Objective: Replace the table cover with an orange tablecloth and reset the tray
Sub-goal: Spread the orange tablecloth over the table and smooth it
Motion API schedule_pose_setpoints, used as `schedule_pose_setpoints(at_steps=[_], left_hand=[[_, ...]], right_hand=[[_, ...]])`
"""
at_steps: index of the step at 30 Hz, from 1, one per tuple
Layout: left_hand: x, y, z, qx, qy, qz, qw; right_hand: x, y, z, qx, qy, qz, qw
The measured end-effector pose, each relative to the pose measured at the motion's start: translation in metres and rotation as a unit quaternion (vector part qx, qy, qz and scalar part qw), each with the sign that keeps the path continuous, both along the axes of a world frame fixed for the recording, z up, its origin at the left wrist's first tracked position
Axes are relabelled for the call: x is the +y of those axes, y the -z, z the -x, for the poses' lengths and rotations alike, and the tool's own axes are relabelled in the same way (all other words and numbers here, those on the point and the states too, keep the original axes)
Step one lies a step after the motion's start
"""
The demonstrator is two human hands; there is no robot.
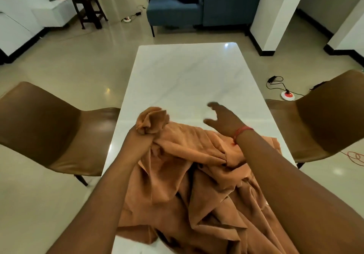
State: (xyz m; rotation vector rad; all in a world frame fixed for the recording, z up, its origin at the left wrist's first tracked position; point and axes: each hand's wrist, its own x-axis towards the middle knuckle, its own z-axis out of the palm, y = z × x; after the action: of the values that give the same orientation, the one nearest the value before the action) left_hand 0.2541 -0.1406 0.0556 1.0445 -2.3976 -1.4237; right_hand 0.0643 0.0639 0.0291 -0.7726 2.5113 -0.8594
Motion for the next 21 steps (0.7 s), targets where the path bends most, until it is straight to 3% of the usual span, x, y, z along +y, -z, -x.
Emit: schedule_pose_setpoints(at_steps=[2, 3, 5, 7, 10, 12, 14, 15, 17, 18, 21], left_hand=[[-0.021, 0.029, -0.019, -0.014, -0.009, 0.007, 1.0], [-0.032, 0.045, -0.029, -0.024, -0.016, 0.023, 0.999], [-0.047, 0.07, -0.044, -0.047, -0.05, 0.04, 0.997], [-0.06, 0.092, -0.057, -0.089, -0.083, 0.038, 0.992], [-0.062, 0.102, -0.059, -0.106, -0.09, 0.022, 0.99], [-0.071, 0.102, -0.055, -0.096, -0.062, 0.02, 0.993], [-0.074, 0.1, -0.048, -0.082, -0.019, 0.008, 0.996], [-0.073, 0.097, -0.044, -0.075, -0.001, 0.006, 0.997], [-0.065, 0.091, -0.03, -0.042, 0.015, 0.002, 0.999], [-0.059, 0.088, -0.022, -0.023, 0.006, -0.016, 1.0], [-0.044, 0.088, 0.003, -0.025, -0.025, -0.039, 0.999]], right_hand=[[0.036, 0.059, 0.006, -0.006, 0.049, -0.248, 0.968], [0.054, 0.085, 0.001, -0.042, 0.058, -0.294, 0.953], [0.08, 0.126, -0.015, -0.097, 0.062, -0.289, 0.95], [0.083, 0.143, -0.03, -0.091, 0.077, -0.284, 0.952], [0.077, 0.118, -0.036, -0.059, 0.13, -0.174, 0.974], [0.063, 0.09, -0.043, -0.15, 0.157, -0.001, 0.976], [0.057, 0.054, -0.057, -0.263, 0.113, 0.178, 0.941], [0.057, 0.039, -0.063, -0.308, 0.099, 0.273, 0.906], [0.062, 0.021, -0.066, -0.338, 0.127, 0.396, 0.844], [0.065, 0.019, -0.065, -0.315, 0.157, 0.407, 0.843], [0.074, 0.043, -0.046, -0.163, 0.283, 0.244, 0.913]])
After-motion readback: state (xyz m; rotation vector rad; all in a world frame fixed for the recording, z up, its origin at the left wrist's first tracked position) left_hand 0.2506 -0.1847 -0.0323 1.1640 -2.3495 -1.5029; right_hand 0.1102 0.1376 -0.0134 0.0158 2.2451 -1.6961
